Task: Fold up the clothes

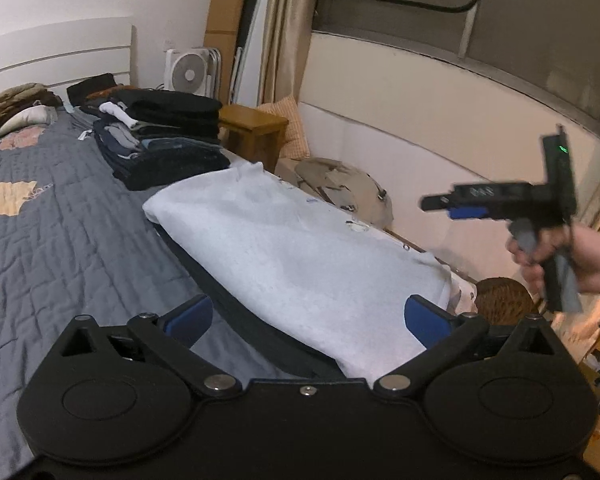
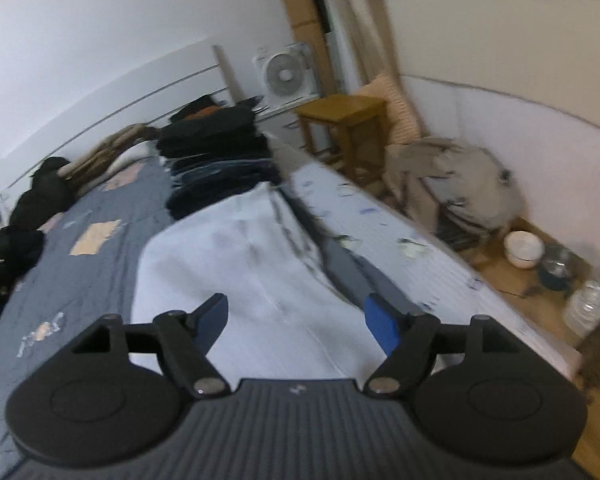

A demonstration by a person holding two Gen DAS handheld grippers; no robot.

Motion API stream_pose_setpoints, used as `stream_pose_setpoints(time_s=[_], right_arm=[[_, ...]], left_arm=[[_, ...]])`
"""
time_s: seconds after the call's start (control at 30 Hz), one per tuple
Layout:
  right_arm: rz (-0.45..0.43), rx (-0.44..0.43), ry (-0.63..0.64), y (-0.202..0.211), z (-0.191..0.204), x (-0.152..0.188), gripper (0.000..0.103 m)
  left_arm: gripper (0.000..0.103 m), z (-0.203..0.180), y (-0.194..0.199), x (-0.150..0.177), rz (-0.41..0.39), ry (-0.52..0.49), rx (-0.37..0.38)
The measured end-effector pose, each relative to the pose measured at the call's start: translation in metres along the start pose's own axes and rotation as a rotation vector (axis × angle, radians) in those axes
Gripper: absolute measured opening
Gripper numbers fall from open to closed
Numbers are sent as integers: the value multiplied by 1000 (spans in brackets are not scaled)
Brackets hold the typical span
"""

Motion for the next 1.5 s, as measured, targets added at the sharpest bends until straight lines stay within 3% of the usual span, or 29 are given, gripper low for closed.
stream_pose_setpoints(time_s=[0.17, 0.4, 0.77, 0.8, 0.83, 0.87, 0.93, 1.17, 1.37, 1.5], right_arm=[[85, -64, 77, -62, 20, -21, 74], [190, -122, 108, -144, 21, -27, 74], [309, -68, 146, -223, 5, -12, 72], [329, -54, 147, -229, 3, -8, 69], [326, -60, 144, -229, 3, -8, 59], [323, -68, 140, -230, 3, -7, 35], [313, -80, 116, -229, 4, -8, 5], [183, -13, 141, -210, 0, -45, 4], [271, 69, 174, -224, -26, -31, 6], [295, 37, 108, -217, -29, -15, 11]], left_arm=[[103, 9, -10, -12, -6, -7, -17], [103, 25, -36, -17, 4, 4, -12], [103, 38, -65, -9, 19, 25, 12], [103, 39, -66, -8, 20, 29, 14], [103, 39, -67, -7, 22, 32, 15], [103, 41, -67, -5, 23, 37, 15], [103, 42, -68, -3, 26, 41, 14], [103, 49, -65, -3, 19, 56, 11], [103, 53, -57, -2, 21, 29, -3], [103, 55, -52, -4, 7, 24, -7]])
Point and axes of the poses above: each gripper's, at about its wrist camera, not at the fingertips, and y roughly against the way its jaws point, z to its left, x to its underside, the point moved 9 cm from there along -y, roughly the way its jaws point, and after that the axes turned 8 degrees about -x, right-handed, at the moved point
